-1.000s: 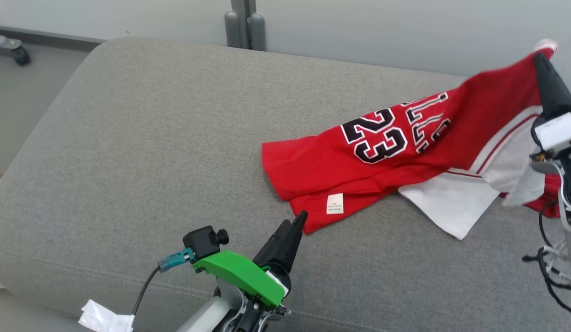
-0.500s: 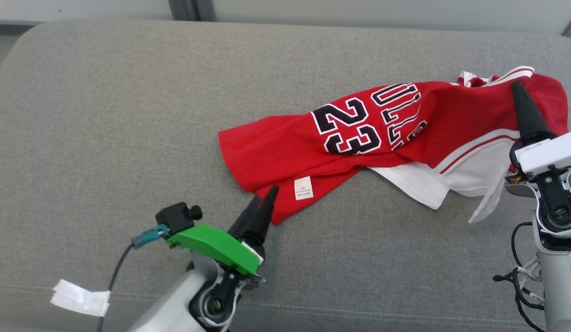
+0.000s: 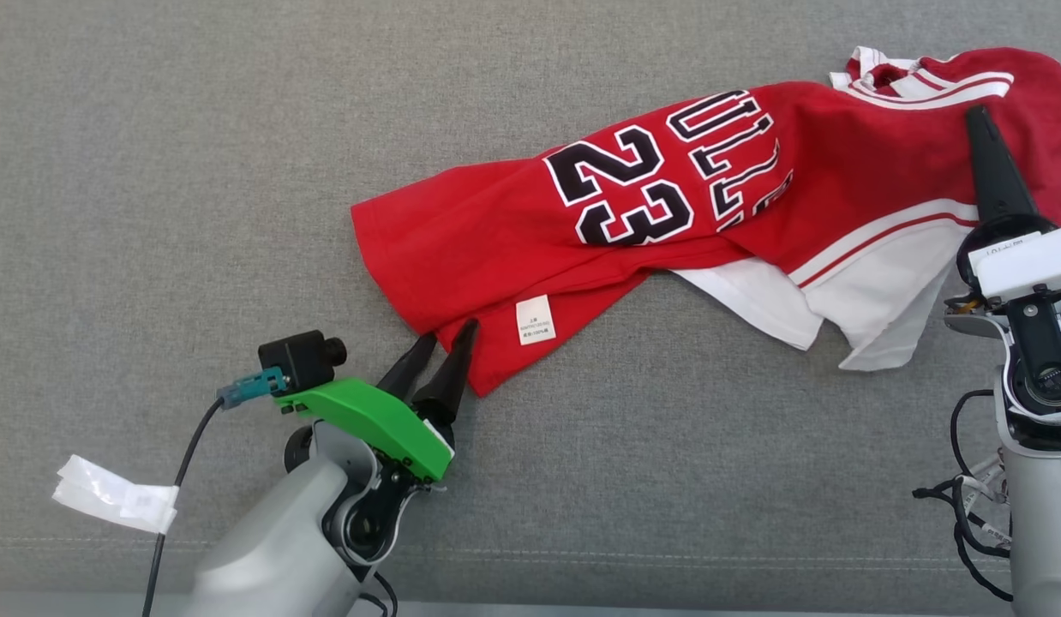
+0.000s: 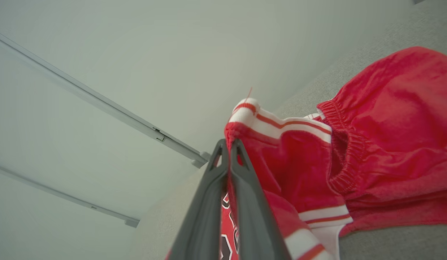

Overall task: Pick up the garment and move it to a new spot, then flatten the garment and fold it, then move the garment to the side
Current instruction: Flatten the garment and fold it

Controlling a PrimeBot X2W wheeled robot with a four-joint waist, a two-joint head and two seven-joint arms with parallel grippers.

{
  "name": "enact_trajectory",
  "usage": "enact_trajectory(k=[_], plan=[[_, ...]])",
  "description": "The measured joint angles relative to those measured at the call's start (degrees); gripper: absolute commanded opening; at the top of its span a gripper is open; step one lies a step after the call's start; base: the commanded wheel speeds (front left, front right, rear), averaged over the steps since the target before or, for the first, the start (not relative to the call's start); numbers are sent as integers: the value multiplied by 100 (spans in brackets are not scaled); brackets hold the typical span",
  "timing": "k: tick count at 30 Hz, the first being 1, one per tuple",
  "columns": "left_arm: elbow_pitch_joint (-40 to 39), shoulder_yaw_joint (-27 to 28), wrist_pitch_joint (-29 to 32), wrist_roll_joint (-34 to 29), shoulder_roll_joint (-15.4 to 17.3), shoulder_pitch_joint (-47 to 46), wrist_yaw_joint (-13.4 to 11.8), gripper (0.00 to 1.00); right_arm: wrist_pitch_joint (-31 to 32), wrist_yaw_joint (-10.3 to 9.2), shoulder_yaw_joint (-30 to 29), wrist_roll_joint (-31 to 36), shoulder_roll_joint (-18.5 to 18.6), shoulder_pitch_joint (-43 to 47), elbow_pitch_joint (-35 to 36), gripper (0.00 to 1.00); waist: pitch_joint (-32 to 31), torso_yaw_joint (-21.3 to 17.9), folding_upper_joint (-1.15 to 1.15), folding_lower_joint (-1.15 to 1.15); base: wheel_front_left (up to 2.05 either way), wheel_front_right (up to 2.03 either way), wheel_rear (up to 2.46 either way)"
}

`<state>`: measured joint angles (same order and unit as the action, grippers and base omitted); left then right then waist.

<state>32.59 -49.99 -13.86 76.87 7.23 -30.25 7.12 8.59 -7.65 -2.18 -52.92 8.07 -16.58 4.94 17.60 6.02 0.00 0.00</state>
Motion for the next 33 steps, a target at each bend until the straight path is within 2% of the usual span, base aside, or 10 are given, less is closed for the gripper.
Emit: enact_trajectory(k=[12,33], plan=[[107,-12,-40,2,-229,-152,0,100,-73,0,-85,10,-34,14,-114,0,30,146,0,0,0,0,0],[2,88,-38,4,-248,-151,0,100,-73,0,-108,12,-82,69,-210,0,-96,268,0,0,0,0,0]])
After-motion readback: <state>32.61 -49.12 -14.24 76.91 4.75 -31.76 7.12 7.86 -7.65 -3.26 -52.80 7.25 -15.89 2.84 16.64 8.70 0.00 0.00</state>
